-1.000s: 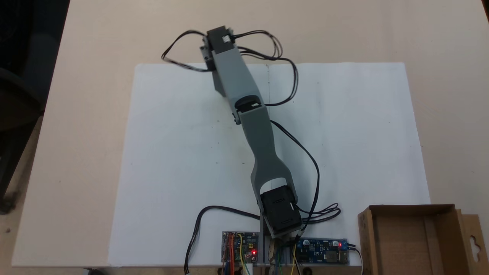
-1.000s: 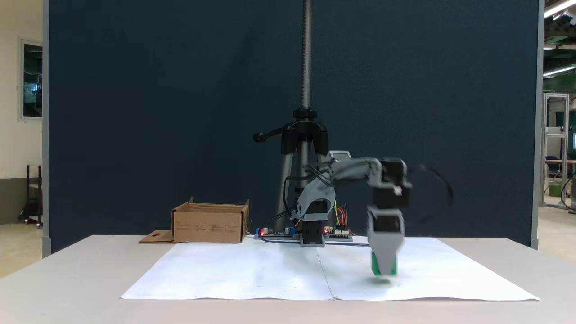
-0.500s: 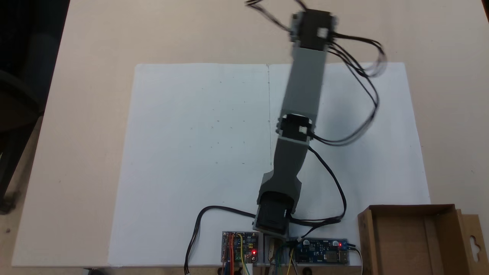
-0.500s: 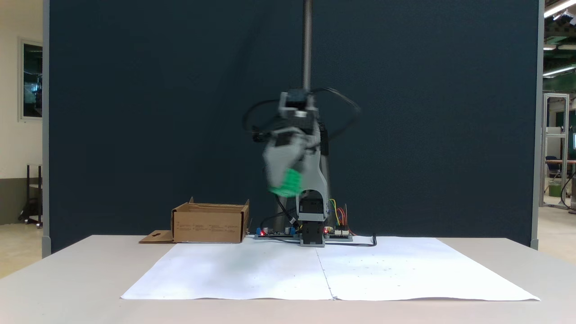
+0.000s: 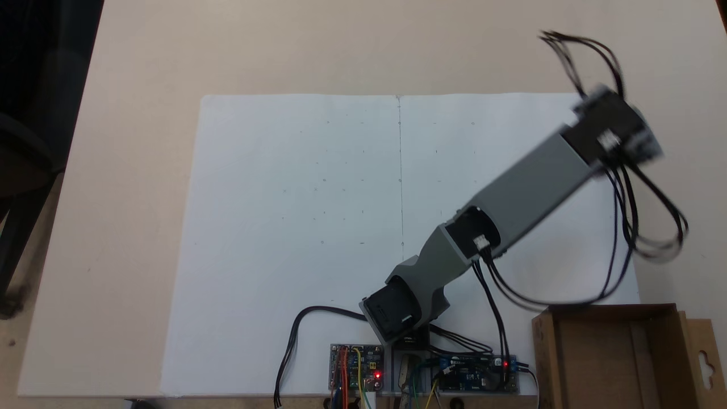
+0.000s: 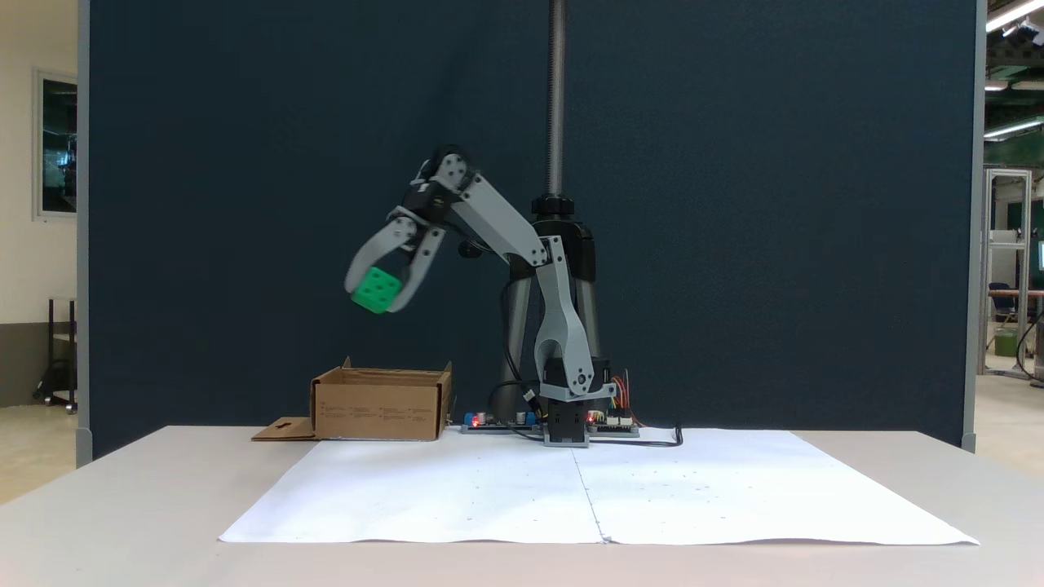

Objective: Grasp a green dice and put it in the bin.

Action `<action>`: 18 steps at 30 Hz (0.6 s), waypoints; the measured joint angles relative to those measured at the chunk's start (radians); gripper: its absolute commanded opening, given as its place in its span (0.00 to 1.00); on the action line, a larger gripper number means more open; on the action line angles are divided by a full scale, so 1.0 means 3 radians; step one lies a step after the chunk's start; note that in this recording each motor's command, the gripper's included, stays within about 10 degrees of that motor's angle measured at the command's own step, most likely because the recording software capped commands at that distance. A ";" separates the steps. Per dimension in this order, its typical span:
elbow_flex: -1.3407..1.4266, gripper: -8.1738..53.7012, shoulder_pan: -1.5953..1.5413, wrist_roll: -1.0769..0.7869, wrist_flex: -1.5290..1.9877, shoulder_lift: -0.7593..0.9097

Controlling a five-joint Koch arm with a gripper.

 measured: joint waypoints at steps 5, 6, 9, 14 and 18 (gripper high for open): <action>0.0000 0.37 0.0747 -0.0230 0.0000 -0.0041; 0.0000 0.37 0.0890 -0.0291 0.0000 -0.0072; 0.0000 0.37 0.1299 -0.0440 0.0000 -0.0230; 0.0005 0.37 0.1861 -0.0695 0.0000 -0.0511; 0.0005 0.37 0.2219 -0.1023 0.0000 -0.0649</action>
